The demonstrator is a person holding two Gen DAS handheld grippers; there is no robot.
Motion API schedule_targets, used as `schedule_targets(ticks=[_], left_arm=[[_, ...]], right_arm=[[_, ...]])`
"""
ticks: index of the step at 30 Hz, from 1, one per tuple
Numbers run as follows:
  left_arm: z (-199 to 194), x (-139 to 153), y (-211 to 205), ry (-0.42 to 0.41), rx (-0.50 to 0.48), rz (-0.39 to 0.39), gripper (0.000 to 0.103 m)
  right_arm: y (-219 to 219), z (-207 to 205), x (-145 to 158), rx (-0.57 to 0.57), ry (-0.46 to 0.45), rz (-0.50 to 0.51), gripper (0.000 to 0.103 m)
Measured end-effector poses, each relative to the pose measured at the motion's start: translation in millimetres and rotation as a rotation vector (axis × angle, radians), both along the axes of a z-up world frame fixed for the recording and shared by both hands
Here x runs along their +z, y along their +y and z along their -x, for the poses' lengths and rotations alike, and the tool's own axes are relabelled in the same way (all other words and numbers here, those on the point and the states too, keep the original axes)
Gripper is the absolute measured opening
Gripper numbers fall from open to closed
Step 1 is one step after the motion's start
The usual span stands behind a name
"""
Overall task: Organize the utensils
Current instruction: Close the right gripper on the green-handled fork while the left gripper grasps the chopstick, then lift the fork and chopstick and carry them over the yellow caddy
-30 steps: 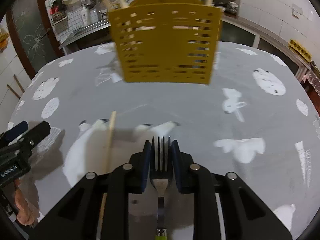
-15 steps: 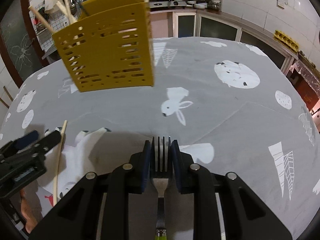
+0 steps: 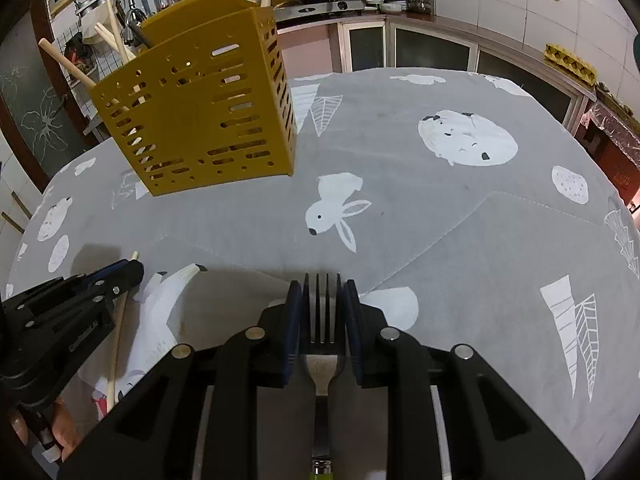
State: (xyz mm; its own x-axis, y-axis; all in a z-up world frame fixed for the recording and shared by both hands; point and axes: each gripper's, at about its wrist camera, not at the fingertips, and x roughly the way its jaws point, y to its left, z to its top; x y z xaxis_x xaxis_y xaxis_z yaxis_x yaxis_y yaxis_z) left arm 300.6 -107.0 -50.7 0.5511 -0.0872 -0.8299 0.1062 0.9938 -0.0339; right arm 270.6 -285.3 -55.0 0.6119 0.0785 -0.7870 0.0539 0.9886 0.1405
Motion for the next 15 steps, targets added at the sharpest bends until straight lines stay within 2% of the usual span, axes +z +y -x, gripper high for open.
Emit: schedule_targets(ticks=[8, 15], left_arm=[[6.5, 9.7, 11.2, -0.036, -0.007, 0.054, 0.004], [33.0, 52.4, 26.2, -0.184, -0.022, 0.088, 0.004]], right_arm=[[1.1, 7.2, 15.7, 0.007, -0.038, -0.005, 0.022], [6.4, 16.9, 38.9, 0.014, -0.108, -0.004, 0.022]])
